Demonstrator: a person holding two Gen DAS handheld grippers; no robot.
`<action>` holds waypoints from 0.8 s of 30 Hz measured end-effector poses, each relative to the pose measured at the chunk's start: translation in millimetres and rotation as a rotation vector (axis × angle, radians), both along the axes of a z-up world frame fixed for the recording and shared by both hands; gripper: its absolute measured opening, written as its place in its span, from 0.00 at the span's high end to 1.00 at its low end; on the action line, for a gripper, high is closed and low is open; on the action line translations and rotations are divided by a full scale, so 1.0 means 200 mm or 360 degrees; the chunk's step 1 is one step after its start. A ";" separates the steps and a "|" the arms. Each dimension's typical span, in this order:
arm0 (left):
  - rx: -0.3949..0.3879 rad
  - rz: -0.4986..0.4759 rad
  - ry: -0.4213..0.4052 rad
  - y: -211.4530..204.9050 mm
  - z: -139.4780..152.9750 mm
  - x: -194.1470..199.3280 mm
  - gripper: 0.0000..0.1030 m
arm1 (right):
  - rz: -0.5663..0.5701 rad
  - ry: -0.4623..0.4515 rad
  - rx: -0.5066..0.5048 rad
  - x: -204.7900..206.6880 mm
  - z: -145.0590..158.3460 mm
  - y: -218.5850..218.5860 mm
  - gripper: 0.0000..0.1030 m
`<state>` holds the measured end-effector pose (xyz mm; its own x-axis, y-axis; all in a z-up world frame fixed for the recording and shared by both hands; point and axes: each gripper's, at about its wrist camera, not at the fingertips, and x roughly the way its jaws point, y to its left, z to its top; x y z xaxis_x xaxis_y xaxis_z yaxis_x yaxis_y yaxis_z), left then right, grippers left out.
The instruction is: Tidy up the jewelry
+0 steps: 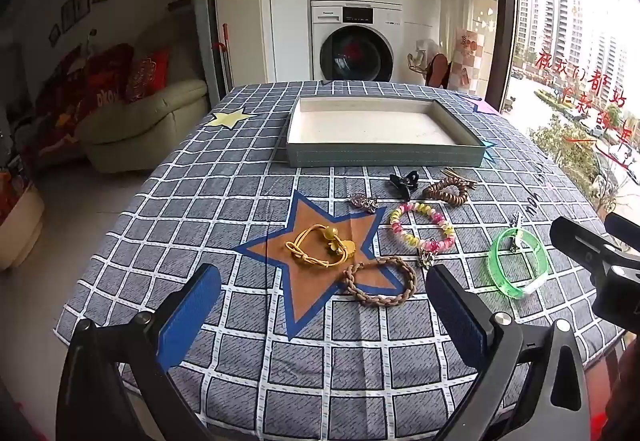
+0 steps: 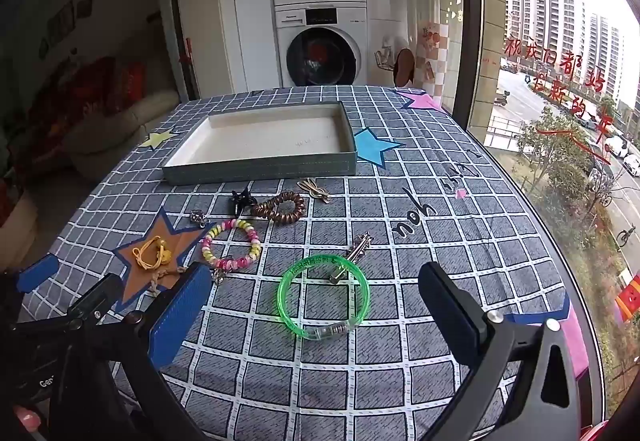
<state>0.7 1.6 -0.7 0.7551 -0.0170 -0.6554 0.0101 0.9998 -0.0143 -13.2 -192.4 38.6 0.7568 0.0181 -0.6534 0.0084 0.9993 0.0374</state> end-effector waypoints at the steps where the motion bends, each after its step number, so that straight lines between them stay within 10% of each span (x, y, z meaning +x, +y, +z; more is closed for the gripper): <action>1: -0.0005 -0.0003 0.0007 0.00 0.00 0.00 0.00 | -0.0002 -0.0010 0.0005 0.00 0.00 0.00 0.00; 24: 0.0070 0.0021 -0.0006 -0.02 0.00 -0.04 0.00 | 0.0003 -0.0010 -0.0015 -0.05 0.02 0.04 0.00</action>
